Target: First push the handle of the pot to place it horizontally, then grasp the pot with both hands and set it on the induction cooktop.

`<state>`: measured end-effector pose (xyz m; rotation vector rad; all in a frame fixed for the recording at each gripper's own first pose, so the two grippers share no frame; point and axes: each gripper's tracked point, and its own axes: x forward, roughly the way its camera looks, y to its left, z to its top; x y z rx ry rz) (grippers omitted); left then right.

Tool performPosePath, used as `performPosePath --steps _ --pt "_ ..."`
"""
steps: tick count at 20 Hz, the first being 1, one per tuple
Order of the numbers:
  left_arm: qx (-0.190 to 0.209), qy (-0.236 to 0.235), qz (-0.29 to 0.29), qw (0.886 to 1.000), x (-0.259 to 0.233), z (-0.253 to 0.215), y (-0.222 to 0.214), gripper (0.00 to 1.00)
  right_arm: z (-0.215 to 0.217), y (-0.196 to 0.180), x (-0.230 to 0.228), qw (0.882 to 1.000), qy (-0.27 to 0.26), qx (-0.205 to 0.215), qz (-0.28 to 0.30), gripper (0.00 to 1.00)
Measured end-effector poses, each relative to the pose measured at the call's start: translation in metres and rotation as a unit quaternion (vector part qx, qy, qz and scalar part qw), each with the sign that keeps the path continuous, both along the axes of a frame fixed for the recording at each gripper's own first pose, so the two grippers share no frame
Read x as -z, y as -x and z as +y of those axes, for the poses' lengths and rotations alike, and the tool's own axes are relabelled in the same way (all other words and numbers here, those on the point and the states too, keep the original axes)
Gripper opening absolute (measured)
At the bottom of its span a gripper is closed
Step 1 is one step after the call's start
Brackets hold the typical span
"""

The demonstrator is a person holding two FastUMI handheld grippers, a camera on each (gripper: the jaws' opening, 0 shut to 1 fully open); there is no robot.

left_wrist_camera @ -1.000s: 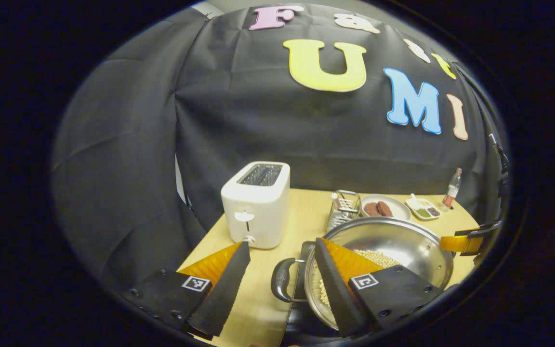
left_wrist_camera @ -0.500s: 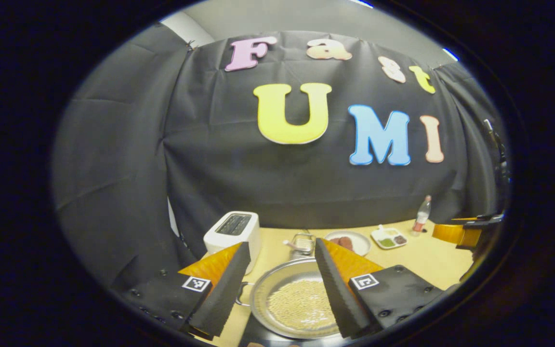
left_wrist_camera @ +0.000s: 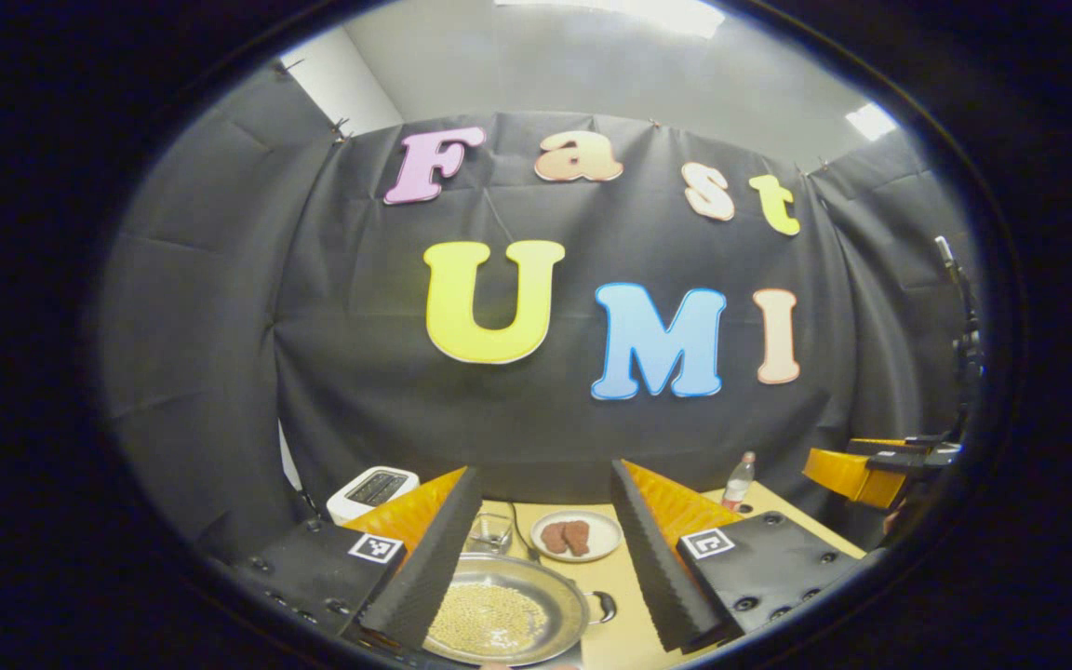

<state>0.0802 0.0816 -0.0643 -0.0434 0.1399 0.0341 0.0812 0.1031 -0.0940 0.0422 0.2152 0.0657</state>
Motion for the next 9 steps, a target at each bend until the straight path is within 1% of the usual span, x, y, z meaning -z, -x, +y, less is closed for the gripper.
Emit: performPosePath --steps 1,2,3,4,6,8,9 --pt "0.005 0.010 -0.004 1.000 -0.005 -0.020 0.001 0.89 -0.005 -0.003 -0.011 1.000 -0.002 -0.004 -0.006 0.95" --pt "0.007 0.013 -0.002 1.000 -0.010 -0.035 0.002 0.89 -0.014 -0.003 -0.020 1.000 -0.003 -0.004 -0.011 0.95" --pt "0.004 0.009 -0.001 1.000 -0.010 -0.042 0.004 0.96 -0.023 -0.003 -0.029 1.000 -0.005 -0.004 -0.016 0.95" --pt "0.003 0.004 -0.005 1.000 -0.013 -0.053 0.004 0.89 -0.031 -0.002 -0.036 1.000 -0.006 -0.005 -0.024 0.94" --pt "0.011 0.000 -0.017 1.000 -0.021 -0.082 0.002 0.96 -0.052 -0.003 -0.047 0.999 0.004 0.000 -0.042 0.94" --pt "0.022 0.000 -0.011 1.000 -0.018 -0.111 0.006 0.97 -0.064 -0.003 -0.047 0.999 0.006 -0.005 -0.046 0.94" --pt "0.022 -0.007 -0.009 1.000 -0.017 -0.117 0.005 0.97 -0.067 -0.003 -0.045 0.999 0.001 -0.010 -0.041 0.94"
